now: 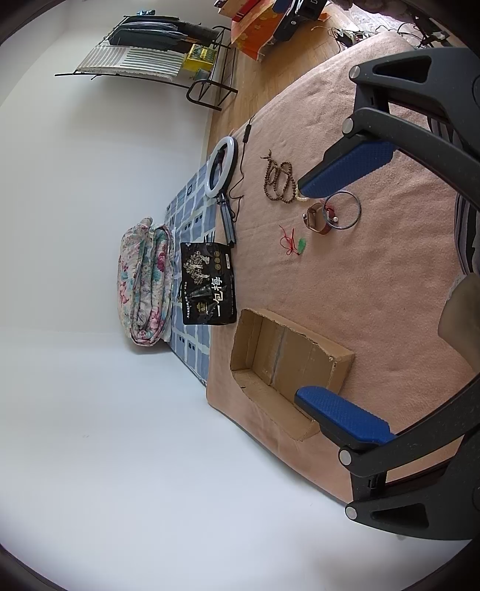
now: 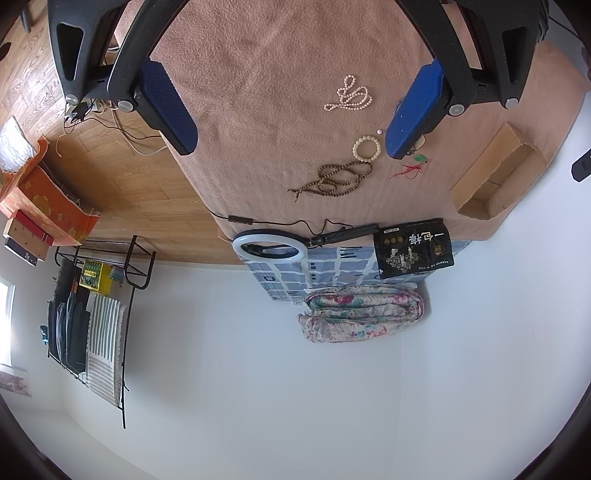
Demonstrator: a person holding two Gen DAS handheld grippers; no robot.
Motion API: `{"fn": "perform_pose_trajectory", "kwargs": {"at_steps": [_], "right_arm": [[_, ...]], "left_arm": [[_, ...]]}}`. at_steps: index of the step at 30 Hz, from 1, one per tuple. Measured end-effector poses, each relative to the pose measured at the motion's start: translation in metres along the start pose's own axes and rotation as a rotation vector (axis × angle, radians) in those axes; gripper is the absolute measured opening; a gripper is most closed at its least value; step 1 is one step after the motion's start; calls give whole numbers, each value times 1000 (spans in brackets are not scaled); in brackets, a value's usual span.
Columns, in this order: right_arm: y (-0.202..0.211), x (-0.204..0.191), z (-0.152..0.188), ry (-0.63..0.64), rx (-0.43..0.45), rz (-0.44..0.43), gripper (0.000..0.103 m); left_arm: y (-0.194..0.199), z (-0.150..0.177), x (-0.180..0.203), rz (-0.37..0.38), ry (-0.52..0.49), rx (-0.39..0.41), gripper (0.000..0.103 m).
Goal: Organize jewelry
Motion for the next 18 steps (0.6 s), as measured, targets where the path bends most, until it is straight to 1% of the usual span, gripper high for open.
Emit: {"fn": "perform_pose_trajectory", "kwargs": {"at_steps": [18], "right_arm": [[-2,-1,1,1,-7,-4,103]], "left_arm": [[1,1,-1,1,2,-1,103]]}}
Point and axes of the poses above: each gripper's, at about its wrist camera, not at the fingertips, and y roughly against the way its jaws point, x to its right, z to its underside, the point moved 2 cm from there along -y, roughly the way its jaws point, and after that the axes turned 10 degrees about z, right-handed, at the moved point
